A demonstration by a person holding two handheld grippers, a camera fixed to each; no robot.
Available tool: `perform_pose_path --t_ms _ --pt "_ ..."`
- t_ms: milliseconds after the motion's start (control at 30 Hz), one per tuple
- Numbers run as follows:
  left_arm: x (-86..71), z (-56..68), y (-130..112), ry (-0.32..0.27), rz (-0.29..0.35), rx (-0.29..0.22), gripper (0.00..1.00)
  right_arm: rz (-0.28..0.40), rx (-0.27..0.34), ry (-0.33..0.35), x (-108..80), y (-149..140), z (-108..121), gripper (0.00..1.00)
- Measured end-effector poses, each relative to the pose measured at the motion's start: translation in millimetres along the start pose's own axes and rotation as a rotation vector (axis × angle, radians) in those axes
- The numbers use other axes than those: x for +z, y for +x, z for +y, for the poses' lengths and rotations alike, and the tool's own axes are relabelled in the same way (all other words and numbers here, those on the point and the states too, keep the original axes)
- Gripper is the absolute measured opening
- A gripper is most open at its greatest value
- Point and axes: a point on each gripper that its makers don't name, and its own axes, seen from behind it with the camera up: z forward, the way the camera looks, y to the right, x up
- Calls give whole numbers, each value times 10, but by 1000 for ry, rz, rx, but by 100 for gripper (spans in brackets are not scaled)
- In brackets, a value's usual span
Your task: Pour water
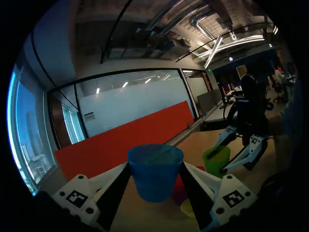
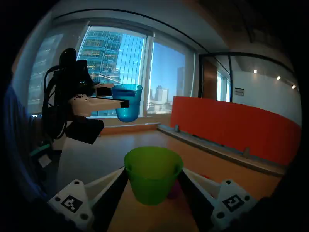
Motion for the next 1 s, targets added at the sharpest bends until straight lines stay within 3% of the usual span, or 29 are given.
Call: perform_pose_path --t_ms 300,1000 --pt "51 30 164 -2 20 102 84 7 -2 25 100 32 -110 90" --pt "134 -21 440 17 43 253 84 12 -11 81 290 63 -313 89"
